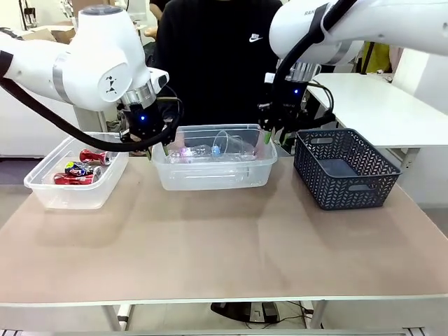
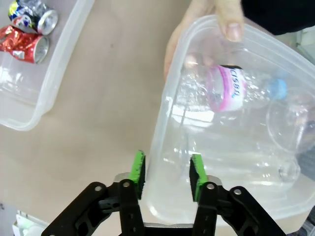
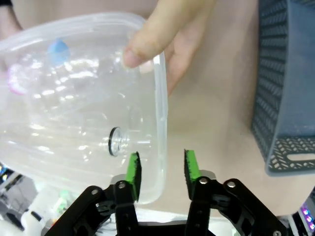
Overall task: Sort the waste into each basket.
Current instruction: Release the Organizing box you were holding.
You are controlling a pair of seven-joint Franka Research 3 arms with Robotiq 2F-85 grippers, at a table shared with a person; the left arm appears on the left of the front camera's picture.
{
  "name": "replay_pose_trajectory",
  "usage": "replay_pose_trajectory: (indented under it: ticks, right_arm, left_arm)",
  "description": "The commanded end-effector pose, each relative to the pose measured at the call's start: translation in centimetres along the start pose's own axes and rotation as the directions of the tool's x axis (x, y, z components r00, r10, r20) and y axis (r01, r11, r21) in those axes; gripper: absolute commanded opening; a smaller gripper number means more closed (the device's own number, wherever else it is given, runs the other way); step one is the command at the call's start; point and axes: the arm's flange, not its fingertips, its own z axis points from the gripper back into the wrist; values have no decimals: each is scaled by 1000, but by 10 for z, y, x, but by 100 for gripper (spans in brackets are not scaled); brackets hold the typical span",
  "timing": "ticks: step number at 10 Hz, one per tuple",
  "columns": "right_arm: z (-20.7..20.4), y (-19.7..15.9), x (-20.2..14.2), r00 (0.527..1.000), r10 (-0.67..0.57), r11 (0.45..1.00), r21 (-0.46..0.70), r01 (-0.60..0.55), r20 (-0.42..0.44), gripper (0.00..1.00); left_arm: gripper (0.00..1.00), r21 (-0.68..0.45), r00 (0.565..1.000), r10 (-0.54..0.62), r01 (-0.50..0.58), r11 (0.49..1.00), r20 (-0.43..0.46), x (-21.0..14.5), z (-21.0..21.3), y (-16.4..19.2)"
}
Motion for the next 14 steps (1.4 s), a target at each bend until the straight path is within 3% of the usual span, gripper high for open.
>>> replay_pose_trajectory:
  ticks: [1,2,3,5,7,8,14]
  right_arm:
    - [14,-17,-29,993,3,999,38,-7,117,100]
    - [27,-22,-41,985,3,998,64,-14,171,96]
    - [35,-26,-52,979,1,997,79,-18,202,100]
    - [46,-31,-74,969,3,994,101,-29,247,100]
    - [37,-31,-75,976,-15,998,65,1,217,100]
    - [57,-23,-66,973,-22,998,65,7,231,100]
    - [57,-23,-66,973,-22,998,65,7,231,100]
  left_arm:
    - [87,-50,996,-27,31,998,85,-18,19,10]
    - [97,-71,994,-43,51,996,101,-24,30,16]
    - [100,-105,992,-68,79,991,106,-30,40,21]
    - [100,-121,986,-121,135,983,115,-39,49,31]
    - [100,-175,978,-183,198,964,99,-44,50,34]
    - [100,-111,987,-111,124,986,117,-39,51,17]
    - [100,-111,987,-111,124,986,117,-39,51,17]
